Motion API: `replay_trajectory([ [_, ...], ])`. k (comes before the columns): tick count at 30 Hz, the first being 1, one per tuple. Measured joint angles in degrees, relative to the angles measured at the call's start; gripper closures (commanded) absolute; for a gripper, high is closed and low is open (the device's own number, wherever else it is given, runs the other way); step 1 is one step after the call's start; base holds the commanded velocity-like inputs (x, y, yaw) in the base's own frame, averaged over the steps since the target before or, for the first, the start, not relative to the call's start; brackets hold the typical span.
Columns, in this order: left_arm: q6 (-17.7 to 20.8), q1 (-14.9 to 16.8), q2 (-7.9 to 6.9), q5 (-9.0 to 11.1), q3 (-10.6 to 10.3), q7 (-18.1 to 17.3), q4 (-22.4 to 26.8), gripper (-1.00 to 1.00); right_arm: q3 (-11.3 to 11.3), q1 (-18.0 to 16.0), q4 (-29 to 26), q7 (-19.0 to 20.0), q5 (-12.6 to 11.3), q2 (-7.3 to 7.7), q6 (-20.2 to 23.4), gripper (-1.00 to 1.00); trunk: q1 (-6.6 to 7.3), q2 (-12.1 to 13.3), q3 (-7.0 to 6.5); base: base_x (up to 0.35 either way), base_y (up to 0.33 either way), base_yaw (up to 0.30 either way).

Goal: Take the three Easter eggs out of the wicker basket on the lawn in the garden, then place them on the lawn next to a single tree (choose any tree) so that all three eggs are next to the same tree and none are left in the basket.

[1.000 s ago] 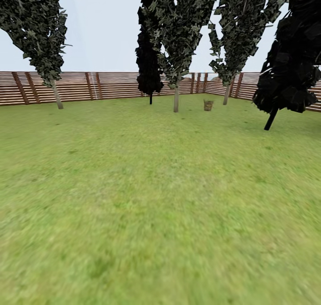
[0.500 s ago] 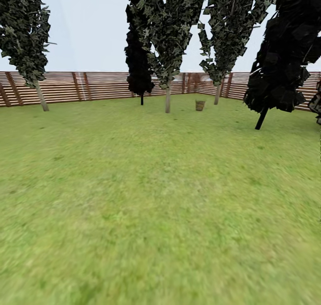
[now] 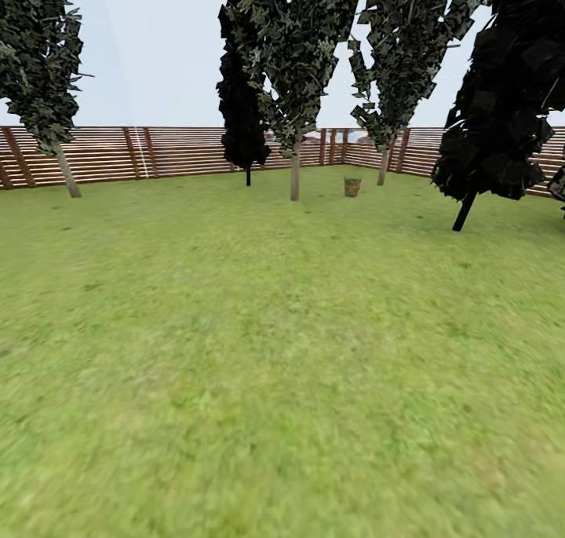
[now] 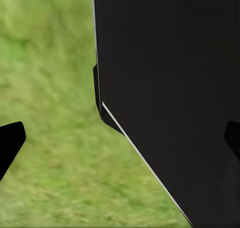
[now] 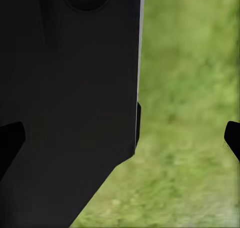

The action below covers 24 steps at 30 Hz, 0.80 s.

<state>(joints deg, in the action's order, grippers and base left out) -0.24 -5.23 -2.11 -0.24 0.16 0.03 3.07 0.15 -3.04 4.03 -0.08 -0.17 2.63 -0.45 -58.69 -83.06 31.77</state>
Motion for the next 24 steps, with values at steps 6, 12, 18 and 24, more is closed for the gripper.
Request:
replay_trajectory([
  [6,0.04,0.00,0.00,0.00,0.00,-0.03,0.00,-1.00,-0.03,0.04,-0.03,0.00,-0.02,0.00,-0.02,-1.00,0.00,0.00,0.00,0.315,0.174,0.000],
  [12,0.08,0.00,0.00,0.00,0.00,-0.03,-0.01,-1.00,0.00,0.03,-0.02,0.00,-0.03,0.00,-0.03,-1.00,-0.01,0.00,0.00,0.273,0.230,0.000],
  [18,0.08,0.00,0.00,0.00,0.00,-0.03,0.00,-1.00,0.00,0.02,-0.02,0.00,-0.04,0.00,-0.03,-1.00,-0.01,0.00,0.00,0.265,0.241,0.000],
  [24,0.08,0.00,0.00,0.00,0.00,-0.03,0.05,-1.00,0.00,0.03,-0.03,0.00,-0.03,0.00,0.01,-1.00,-0.01,0.00,0.00,0.264,0.241,0.000],
])
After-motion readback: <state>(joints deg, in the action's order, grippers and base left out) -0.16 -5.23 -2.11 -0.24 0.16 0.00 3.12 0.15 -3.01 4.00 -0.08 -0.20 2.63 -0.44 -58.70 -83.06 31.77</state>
